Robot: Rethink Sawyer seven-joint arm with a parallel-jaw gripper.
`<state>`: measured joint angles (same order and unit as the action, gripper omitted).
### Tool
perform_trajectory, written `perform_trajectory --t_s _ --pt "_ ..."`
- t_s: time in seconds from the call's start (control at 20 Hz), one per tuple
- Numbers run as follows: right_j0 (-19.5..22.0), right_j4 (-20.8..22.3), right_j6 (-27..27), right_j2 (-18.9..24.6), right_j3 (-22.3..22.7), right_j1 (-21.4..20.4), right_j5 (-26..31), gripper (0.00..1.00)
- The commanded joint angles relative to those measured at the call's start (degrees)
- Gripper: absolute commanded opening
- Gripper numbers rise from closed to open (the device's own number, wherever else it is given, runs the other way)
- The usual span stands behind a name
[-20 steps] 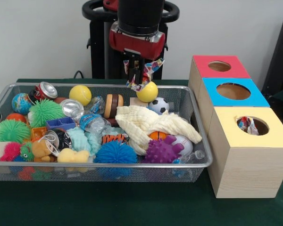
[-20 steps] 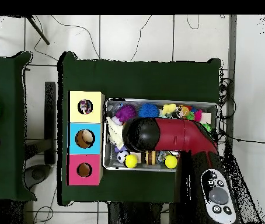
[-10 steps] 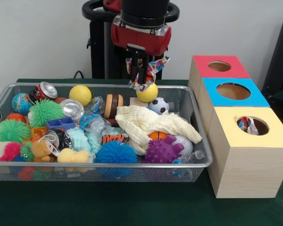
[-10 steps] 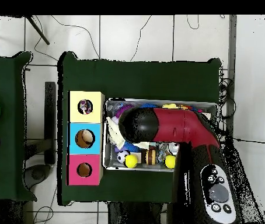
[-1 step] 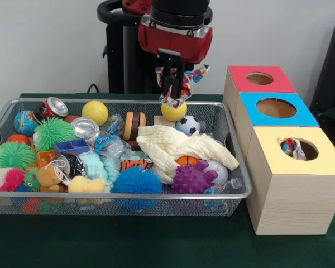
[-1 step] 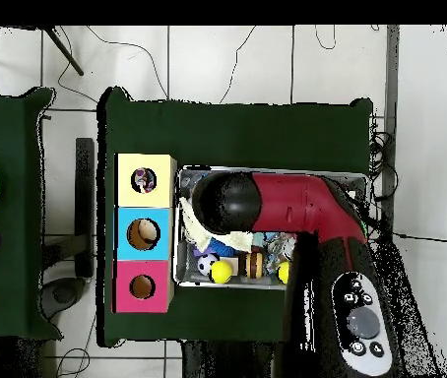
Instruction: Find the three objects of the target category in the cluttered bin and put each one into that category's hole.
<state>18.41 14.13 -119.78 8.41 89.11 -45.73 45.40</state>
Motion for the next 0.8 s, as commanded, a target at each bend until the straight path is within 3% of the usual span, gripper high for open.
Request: perform_trajectory --t_s 0.05,0.8 --pt "-0.5 -2.0 -1.8 2.1 0.5 1.2 5.2 0.00" --pt "-4.6 -4.7 -9.0 -1.3 0.4 2.9 2.7 0.00"
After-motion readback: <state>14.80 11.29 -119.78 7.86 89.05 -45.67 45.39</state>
